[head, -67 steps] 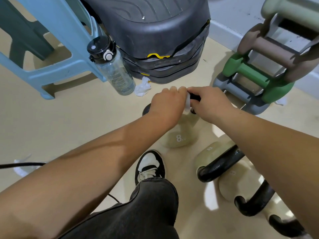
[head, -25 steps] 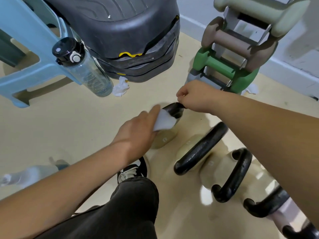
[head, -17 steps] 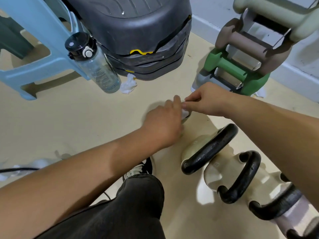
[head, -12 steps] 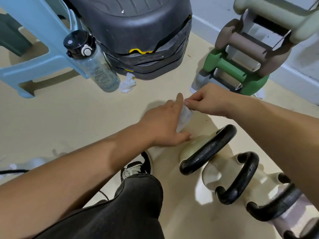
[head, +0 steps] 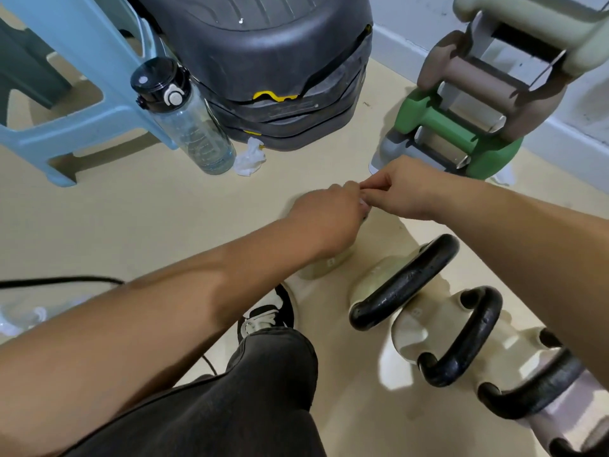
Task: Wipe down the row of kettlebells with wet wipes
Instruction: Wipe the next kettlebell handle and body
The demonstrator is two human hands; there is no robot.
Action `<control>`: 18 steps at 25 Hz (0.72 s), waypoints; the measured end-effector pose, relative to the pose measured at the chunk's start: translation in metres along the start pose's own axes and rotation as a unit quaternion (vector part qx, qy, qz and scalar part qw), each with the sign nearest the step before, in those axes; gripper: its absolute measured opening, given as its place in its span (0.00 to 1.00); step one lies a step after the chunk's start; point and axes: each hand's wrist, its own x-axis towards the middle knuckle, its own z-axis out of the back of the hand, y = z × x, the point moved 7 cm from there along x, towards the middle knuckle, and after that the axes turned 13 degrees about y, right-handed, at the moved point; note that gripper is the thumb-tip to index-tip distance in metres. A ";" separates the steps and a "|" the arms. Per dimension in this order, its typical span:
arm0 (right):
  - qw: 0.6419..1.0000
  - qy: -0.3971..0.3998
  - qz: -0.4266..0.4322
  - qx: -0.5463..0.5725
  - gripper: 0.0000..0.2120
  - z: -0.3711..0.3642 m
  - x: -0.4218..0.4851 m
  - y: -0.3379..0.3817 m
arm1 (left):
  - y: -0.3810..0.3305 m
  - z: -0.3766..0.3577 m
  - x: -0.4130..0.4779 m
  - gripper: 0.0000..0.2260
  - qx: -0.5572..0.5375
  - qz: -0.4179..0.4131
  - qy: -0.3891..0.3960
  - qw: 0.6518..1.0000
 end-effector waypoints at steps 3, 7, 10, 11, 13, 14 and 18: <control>1.000 -0.001 -0.024 -0.019 0.14 -0.001 -0.008 -0.007 | -0.009 0.002 0.011 0.16 0.006 -0.003 -0.004 1.000; 0.998 -0.001 -0.031 -0.047 0.17 0.003 -0.020 0.003 | 0.009 -0.007 -0.022 0.15 -0.049 -0.054 -0.041 0.996; 0.997 -0.016 -0.046 -0.063 0.11 0.015 -0.033 0.009 | 0.034 -0.018 -0.059 0.21 -0.060 -0.059 -0.038 0.996; 0.996 -0.022 -0.055 -0.068 0.12 0.017 -0.041 0.010 | 0.043 -0.023 -0.072 0.21 -0.054 -0.047 -0.016 0.997; 0.995 -0.036 -0.055 -0.078 0.14 0.017 -0.062 0.013 | 0.054 -0.023 -0.090 0.17 0.008 -0.008 0.060 0.998; 0.995 -0.040 -0.054 -0.078 0.15 0.014 -0.072 0.014 | 0.055 -0.016 -0.094 0.14 0.051 0.010 0.102 0.993; 0.993 -0.037 -0.072 -0.085 0.17 0.003 -0.110 0.018 | 0.036 0.076 -0.104 0.10 0.148 0.024 0.098 0.984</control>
